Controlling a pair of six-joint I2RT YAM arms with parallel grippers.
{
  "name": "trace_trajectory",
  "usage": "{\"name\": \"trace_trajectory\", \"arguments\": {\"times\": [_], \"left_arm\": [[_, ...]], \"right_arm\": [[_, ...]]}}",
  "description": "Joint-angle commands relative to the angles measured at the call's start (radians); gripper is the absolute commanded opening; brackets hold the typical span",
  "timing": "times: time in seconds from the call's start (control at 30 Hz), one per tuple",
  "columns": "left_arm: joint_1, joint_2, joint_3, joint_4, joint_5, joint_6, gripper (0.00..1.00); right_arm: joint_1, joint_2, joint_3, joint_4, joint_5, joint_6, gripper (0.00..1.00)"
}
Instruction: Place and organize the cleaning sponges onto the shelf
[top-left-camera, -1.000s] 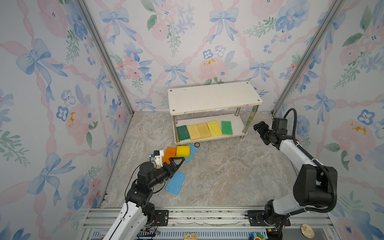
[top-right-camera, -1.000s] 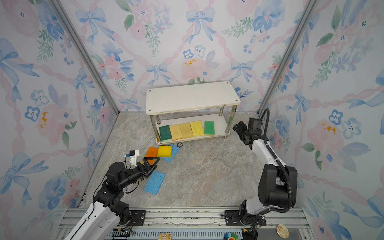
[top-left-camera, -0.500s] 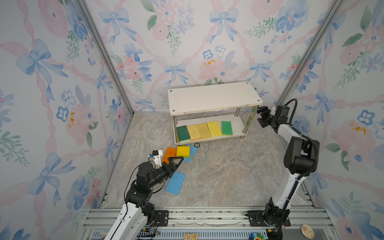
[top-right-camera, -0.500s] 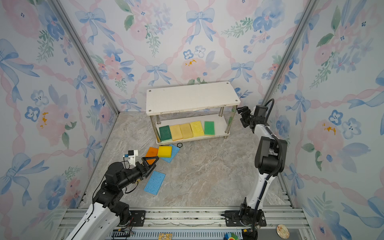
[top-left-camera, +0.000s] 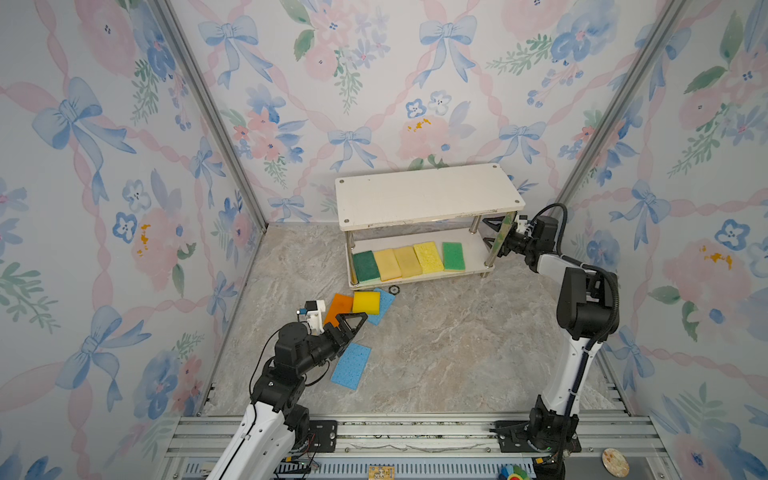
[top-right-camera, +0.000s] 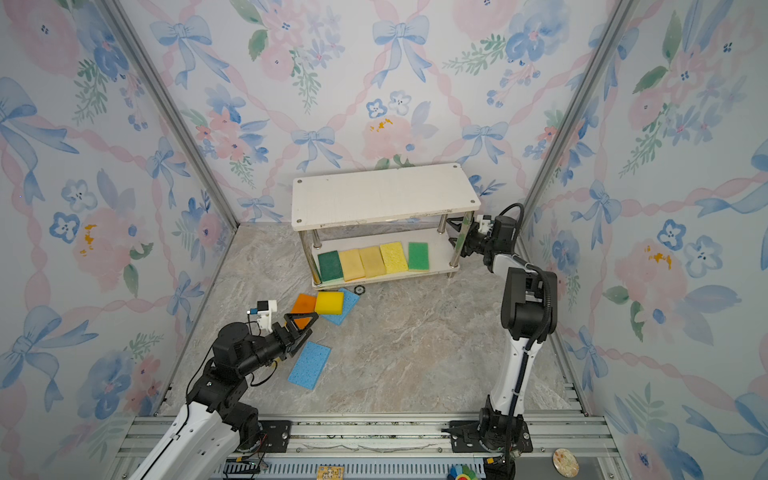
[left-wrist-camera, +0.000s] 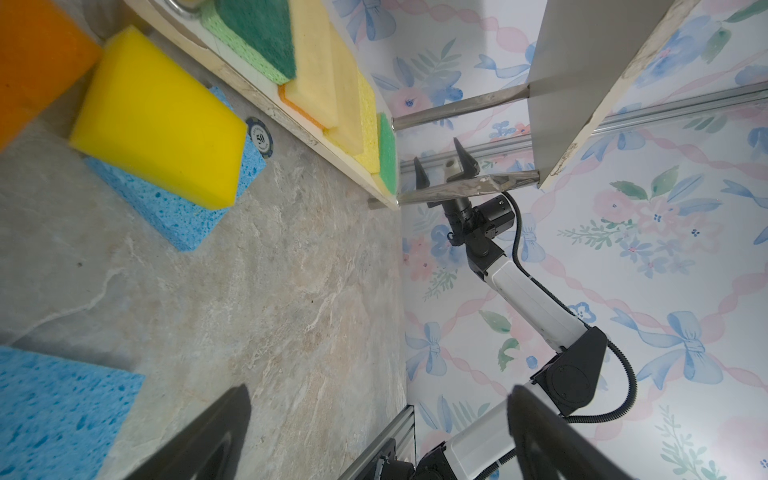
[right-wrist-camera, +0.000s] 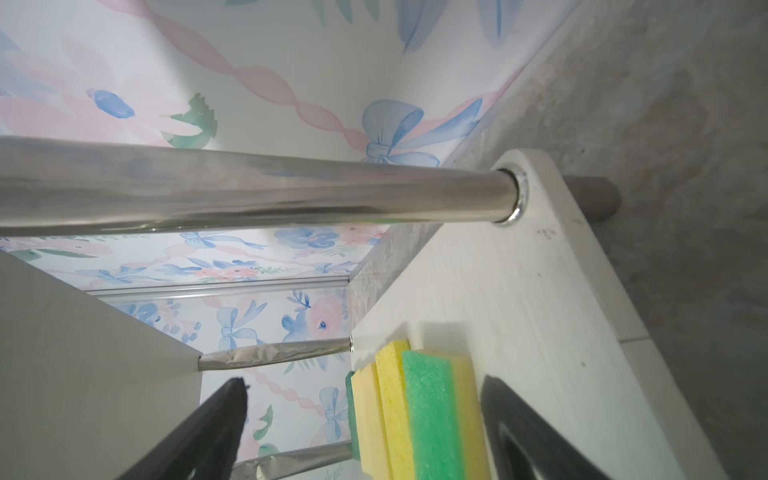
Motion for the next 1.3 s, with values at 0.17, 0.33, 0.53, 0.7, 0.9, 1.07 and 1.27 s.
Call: {"name": "trace_trajectory", "arguments": {"times": [0.17, 0.33, 0.53, 0.7, 0.9, 1.07, 1.27], "left_arm": [[0.009, -0.036, 0.000, 0.001, 0.006, 0.023, 0.98], [0.010, -0.059, -0.015, 0.001, 0.012, 0.014, 0.98], [0.009, -0.070, -0.027, 0.003, 0.011, 0.013, 0.98], [0.009, -0.082, -0.037, 0.002, 0.018, 0.010, 0.98], [0.009, -0.100, -0.049, 0.002, 0.011, -0.002, 0.98], [0.010, -0.092, -0.048, 0.002, 0.006, 0.000, 0.98], [0.010, -0.071, -0.032, 0.002, 0.003, 0.022, 0.98]], "right_arm": [[0.025, -0.183, -0.252, 0.158, -0.086, 0.034, 0.94], [0.044, -0.306, -0.384, 0.043, -0.066, -0.087, 0.96], [0.118, -0.396, -0.369, -0.375, 0.020, -0.366, 0.98], [0.149, -0.370, -0.348, -0.434, 0.024, -0.409, 0.98], [0.164, -0.293, -0.276, -0.494, -0.026, -0.462, 0.98], [0.119, -0.317, -0.315, -0.435, 0.015, -0.424, 0.98], [0.036, -0.582, -0.435, -0.561, 0.251, -0.470, 0.99]]}}
